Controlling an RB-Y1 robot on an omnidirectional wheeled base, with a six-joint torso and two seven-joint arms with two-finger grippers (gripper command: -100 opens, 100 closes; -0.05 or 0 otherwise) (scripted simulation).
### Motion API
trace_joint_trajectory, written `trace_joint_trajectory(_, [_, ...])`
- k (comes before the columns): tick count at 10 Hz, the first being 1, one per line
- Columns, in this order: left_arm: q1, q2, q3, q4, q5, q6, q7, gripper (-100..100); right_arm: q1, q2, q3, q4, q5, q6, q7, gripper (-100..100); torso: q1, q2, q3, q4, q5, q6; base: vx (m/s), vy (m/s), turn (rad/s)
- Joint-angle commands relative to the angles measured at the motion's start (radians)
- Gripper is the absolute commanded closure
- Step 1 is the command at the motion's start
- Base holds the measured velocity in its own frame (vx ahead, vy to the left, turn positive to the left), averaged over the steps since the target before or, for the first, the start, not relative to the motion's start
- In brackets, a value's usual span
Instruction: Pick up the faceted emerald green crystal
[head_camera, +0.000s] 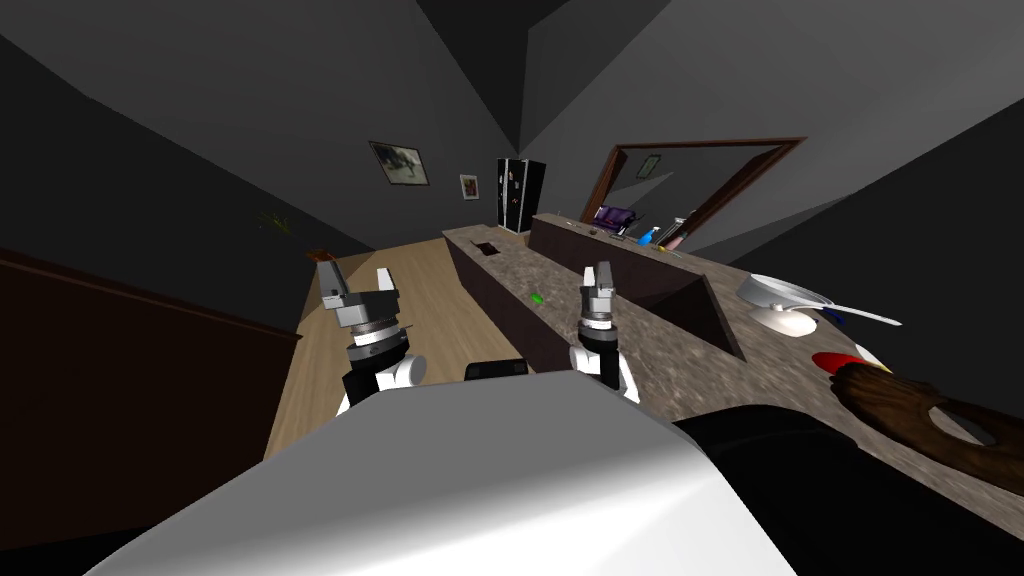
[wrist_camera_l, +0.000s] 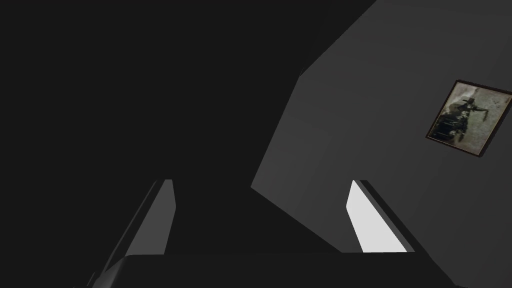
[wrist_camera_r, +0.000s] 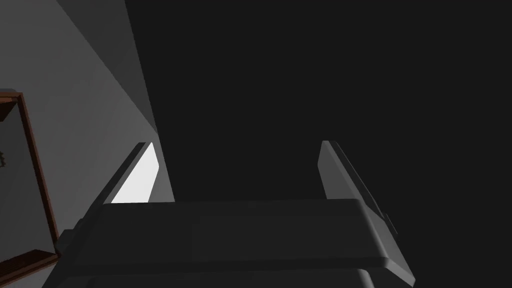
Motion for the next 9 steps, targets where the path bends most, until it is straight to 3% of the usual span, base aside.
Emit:
trace_joint_trajectory(1, [0.000,0.000,0.000,0.000,0.000,0.000,0.000,0,0.026,-0.049,-0.012,0.040,0.031,0.007,0.017,-100,0.000,0.000,0.000,0.000,0.000,0.000,-0.044,0.123,-0.048])
trace_joint_trajectory(3, [0.000,0.000,0.000,0.000,0.000,0.000,0.000,0,0.073,-0.110,-0.032,0.091,0.069,0.020,0.033,-100,0.000,0.000,0.000,0.000,0.000,0.000,-0.046,0.113,-0.038])
trace_joint_trajectory(4, [0.000,0.000,0.000,0.000,0.000,0.000,0.000,0,0.073,-0.121,-0.032,0.091,0.069,0.020,0.033,-100,0.001,0.000,0.000,0.000,0.000,0.000,-0.029,0.071,-0.026])
trace_joint_trajectory(6, [0.000,0.000,0.000,0.000,0.000,0.000,0.000,0,0.126,-0.190,-0.052,0.150,0.108,0.035,0.049,-100,-0.003,-0.002,-0.001,0.000,-0.001,0.000,-0.027,0.067,-0.006])
trace_joint_trajectory(9, [0.000,0.000,0.000,0.000,0.000,0.000,0.000,0,0.155,-0.254,-0.062,0.183,0.126,0.043,0.056,-100,-0.003,-0.003,-0.002,-0.001,0.000,0.000,-0.007,0.060,-0.003])
